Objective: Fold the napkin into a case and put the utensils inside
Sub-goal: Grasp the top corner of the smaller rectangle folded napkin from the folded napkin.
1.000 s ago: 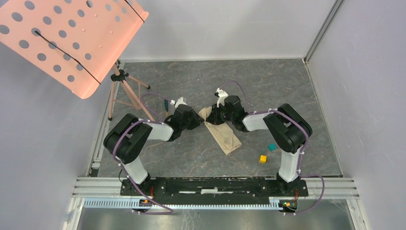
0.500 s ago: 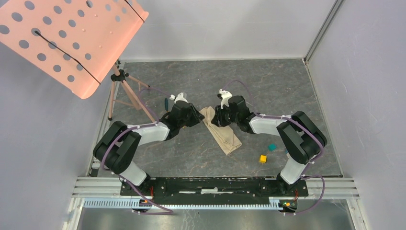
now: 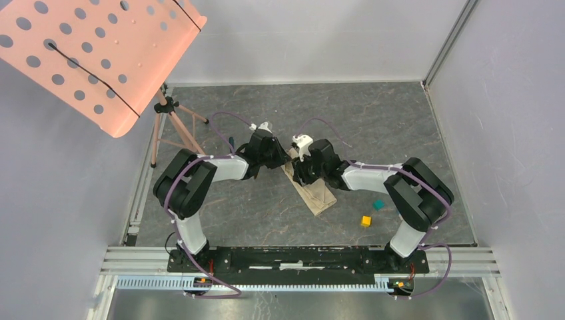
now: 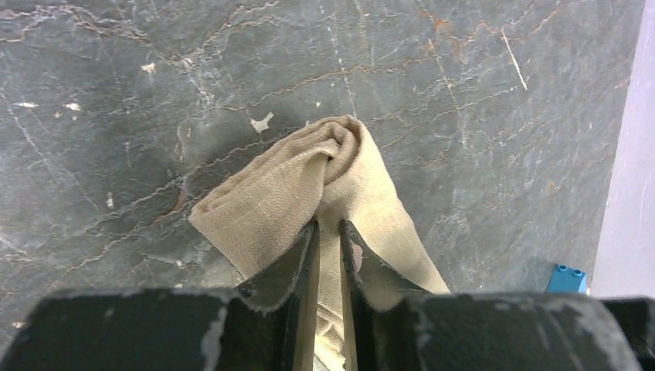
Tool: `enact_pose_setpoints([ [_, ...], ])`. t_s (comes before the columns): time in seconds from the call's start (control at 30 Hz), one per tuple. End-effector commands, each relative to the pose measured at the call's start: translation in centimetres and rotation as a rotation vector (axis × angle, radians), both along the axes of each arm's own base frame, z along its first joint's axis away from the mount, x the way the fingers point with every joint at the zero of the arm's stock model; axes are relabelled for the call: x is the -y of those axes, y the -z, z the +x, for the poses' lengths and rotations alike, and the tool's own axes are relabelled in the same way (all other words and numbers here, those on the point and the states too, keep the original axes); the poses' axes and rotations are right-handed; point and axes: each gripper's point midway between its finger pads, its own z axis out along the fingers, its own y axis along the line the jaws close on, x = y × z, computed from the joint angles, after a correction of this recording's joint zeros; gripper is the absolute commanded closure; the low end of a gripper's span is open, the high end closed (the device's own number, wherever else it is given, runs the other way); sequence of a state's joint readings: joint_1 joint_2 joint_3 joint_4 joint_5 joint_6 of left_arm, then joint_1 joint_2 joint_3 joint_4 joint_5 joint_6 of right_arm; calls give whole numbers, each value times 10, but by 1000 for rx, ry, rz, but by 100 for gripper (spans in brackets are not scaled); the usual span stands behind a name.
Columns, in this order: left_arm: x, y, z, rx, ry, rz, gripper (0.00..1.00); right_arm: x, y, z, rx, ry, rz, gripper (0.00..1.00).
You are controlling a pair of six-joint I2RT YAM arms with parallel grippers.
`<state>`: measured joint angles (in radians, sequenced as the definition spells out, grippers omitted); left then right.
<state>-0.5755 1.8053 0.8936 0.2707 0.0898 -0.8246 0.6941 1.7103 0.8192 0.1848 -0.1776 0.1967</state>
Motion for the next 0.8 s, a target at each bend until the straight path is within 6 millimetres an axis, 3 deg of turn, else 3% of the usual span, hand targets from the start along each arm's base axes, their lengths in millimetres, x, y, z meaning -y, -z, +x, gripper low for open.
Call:
enact_pose_setpoints([
  [0.0,2,-3,9,33,48,12,79,2,-22,14,146,-22,-109,52],
  [0.33,-9,13,8,-16,11,27,86,-2,-11,12,188,-20,-259,57],
  [0.5,-11,18,8,-40,-3,27,89,-3,-9,10,195,-10,-289,70],
  [0.67,-15,20,11,-53,-23,27,90,-6,-5,5,181,-20,-293,60],
  [0.77,-15,21,12,-55,-26,27,91,-5,-4,8,181,3,-309,67],
])
